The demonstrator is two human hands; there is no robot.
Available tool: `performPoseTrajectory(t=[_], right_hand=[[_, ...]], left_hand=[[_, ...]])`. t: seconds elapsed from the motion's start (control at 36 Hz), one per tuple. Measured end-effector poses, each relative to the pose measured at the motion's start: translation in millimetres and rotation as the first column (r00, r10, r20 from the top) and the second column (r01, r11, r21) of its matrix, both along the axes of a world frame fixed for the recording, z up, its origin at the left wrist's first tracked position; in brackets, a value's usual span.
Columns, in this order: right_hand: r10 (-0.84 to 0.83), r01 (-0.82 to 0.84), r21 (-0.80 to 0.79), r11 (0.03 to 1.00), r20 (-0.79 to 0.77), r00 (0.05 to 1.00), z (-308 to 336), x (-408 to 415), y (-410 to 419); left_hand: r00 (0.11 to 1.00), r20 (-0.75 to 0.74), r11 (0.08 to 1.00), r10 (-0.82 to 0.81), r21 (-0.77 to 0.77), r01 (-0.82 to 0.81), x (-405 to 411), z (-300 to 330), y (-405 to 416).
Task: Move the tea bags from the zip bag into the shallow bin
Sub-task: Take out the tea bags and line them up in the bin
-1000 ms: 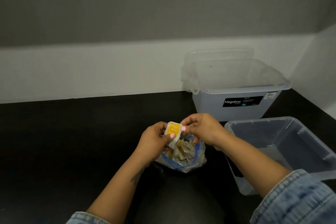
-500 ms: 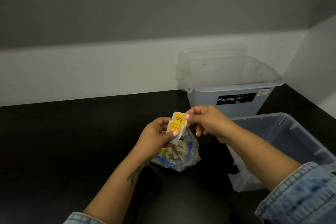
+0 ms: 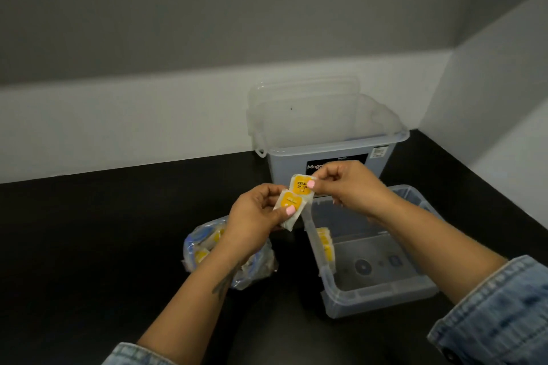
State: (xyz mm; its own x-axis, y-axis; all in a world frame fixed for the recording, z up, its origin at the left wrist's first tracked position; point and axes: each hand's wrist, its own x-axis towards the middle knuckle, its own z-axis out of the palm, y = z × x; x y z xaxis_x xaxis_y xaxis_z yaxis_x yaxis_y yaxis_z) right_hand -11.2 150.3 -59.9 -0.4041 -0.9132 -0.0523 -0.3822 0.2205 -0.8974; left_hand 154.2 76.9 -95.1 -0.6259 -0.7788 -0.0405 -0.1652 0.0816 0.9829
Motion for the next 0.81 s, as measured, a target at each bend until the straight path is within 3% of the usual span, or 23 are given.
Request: performPoseTrajectory(t=[0.14,0.25,0.5,0.64,0.81], right_hand=[[0.008,0.003,0.075,0.997,-0.148,0.989,-2.0,-41.9,17.5],[0.077,-0.012,0.225,0.974,-0.284,0.956,-16.6,-66.2,26.5],[0.252,-0.030,0.480,0.877,-0.404,0.879,-71.4,-73.3,31.7],[0.248,-0.020,0.537,0.843,-0.356,0.901,-88.7,-71.6,26.6],[0.107,0.023,0.554,0.832,-0.200,0.974,-102.4,-68.6,21.0]], left_hand=[[0.999,-0.012,0.999,0.041,-0.010,-0.041,-18.2,-2.5,3.9],[0.997,-0.033,0.998,0.064,0.000,-0.064,-27.0,-2.5,6.8],[0.998,-0.004,0.998,0.055,0.006,-0.055,-40.8,-13.7,18.4],[0.999,0.039,0.999,0.037,-0.002,-0.037,-42.5,-20.9,21.1],[0.999,0.043,1.000,0.023,0.004,-0.023,-44.1,-25.3,22.6]])
